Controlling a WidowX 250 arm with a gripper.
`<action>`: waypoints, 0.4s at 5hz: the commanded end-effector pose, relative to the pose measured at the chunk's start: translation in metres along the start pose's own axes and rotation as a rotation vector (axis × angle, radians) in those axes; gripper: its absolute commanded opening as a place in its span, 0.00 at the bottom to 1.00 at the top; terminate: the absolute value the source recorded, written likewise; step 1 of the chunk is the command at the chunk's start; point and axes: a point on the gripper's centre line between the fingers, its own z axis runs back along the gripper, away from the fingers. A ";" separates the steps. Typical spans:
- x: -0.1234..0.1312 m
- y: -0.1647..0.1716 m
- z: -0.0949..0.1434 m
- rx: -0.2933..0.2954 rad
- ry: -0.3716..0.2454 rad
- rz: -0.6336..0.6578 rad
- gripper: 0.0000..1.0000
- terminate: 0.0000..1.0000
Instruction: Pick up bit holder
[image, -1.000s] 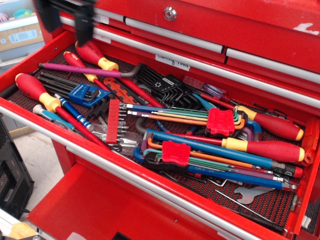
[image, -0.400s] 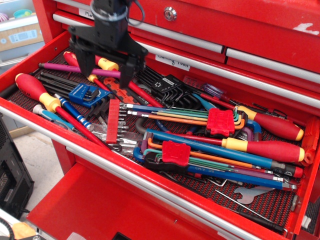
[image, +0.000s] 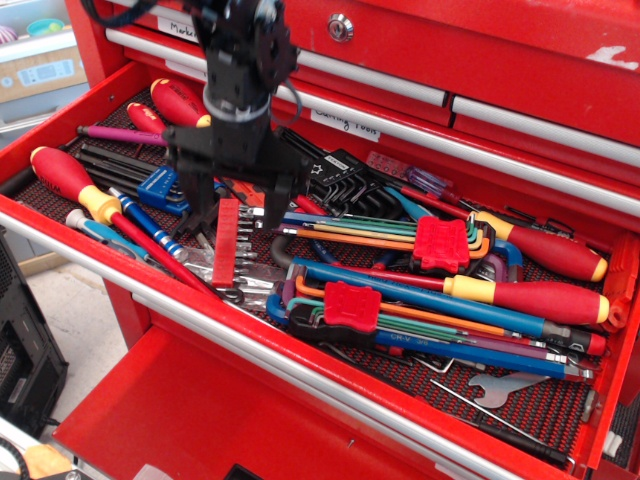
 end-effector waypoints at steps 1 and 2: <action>0.008 0.004 -0.017 -0.028 -0.030 -0.007 1.00 0.00; 0.008 0.009 -0.029 -0.044 -0.052 -0.018 1.00 0.00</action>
